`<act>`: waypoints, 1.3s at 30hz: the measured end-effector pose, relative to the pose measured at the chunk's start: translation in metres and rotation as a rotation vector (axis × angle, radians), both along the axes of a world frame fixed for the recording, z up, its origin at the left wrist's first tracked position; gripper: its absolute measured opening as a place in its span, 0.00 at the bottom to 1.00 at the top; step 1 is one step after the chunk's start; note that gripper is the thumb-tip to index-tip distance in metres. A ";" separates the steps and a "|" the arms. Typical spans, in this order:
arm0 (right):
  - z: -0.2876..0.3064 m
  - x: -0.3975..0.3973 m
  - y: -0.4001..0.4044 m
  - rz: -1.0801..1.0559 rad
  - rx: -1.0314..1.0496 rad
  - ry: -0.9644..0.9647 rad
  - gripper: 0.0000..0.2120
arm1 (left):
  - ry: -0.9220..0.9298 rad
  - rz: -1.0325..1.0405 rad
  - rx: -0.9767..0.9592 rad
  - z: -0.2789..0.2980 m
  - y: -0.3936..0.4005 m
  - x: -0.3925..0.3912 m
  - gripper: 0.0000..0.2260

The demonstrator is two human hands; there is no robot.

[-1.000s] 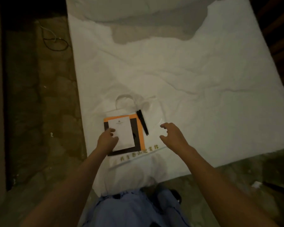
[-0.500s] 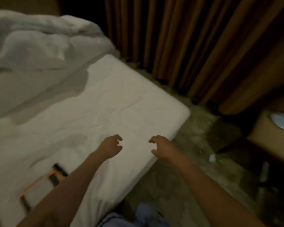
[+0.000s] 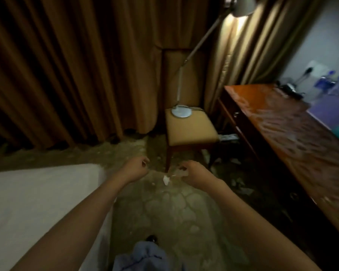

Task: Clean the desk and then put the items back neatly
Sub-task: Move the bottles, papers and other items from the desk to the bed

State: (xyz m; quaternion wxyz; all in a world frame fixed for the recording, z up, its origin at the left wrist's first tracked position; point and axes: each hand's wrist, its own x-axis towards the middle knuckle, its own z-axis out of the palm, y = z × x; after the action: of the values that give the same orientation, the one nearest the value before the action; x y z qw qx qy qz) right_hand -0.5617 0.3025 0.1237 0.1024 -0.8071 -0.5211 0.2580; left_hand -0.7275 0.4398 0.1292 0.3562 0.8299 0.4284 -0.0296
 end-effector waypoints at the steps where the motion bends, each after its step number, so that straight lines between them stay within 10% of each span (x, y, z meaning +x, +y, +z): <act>1: 0.001 0.017 -0.003 -0.040 0.001 -0.015 0.18 | 0.001 -0.053 0.009 0.000 0.004 0.025 0.17; 15: 0.020 0.269 0.018 -0.466 0.094 0.042 0.14 | 0.040 -0.481 0.046 0.011 0.095 0.351 0.16; 26: -0.011 0.443 -0.086 -0.863 -0.013 0.098 0.20 | 0.057 -0.911 0.031 -0.011 0.009 0.610 0.17; 39: -0.003 0.662 -0.112 -1.022 0.046 0.078 0.18 | 0.070 -0.941 0.165 0.013 0.009 0.861 0.19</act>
State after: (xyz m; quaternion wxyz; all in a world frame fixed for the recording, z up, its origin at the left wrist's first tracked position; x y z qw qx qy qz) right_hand 0.1006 0.1908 0.1204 0.2527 -0.9460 -0.0611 0.1935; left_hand 0.1333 0.4489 0.1417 0.2225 0.9577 0.0186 -0.1816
